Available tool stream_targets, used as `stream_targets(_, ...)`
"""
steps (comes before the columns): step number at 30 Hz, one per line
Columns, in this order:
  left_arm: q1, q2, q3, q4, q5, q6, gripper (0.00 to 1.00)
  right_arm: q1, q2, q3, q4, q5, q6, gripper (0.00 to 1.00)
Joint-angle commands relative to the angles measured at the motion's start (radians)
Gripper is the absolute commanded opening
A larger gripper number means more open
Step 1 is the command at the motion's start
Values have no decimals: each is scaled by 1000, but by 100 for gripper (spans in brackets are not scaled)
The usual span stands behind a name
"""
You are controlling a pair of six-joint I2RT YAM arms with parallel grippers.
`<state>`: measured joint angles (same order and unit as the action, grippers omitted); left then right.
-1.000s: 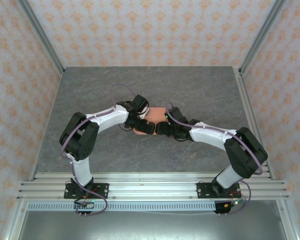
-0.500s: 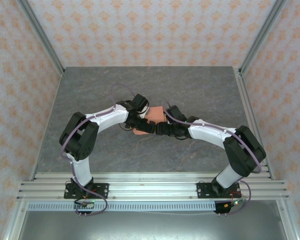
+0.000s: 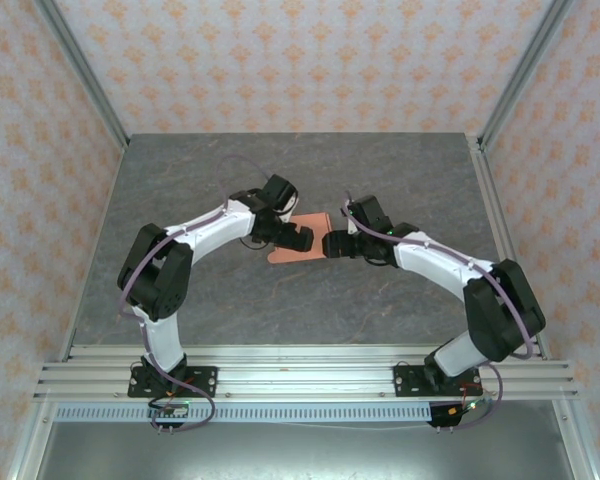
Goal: Fold the paper box
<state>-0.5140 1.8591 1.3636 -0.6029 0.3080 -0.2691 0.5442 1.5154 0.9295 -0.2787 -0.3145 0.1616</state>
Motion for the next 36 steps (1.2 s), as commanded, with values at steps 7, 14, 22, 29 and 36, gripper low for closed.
stream_targets(7, 25, 44, 14, -21, -62, -45, 94, -1, 108, 64, 17, -49, -31, 69)
stream_targets(14, 23, 72, 13, -11, -59, -49, 81, -1, 160, 69, 45, -58, -18, 68)
stream_targets(22, 24, 93, 6, 6, -37, -59, 79, 5, 182, 101, 13, -89, -42, 68)
stream_targets(29, 24, 116, 10, 15, -12, -71, 74, 9, 204, 129, -26, -125, -63, 64)
stream_targets(36, 25, 130, -4, 33, 2, -92, 72, 10, 236, 144, -76, -111, -30, 64)
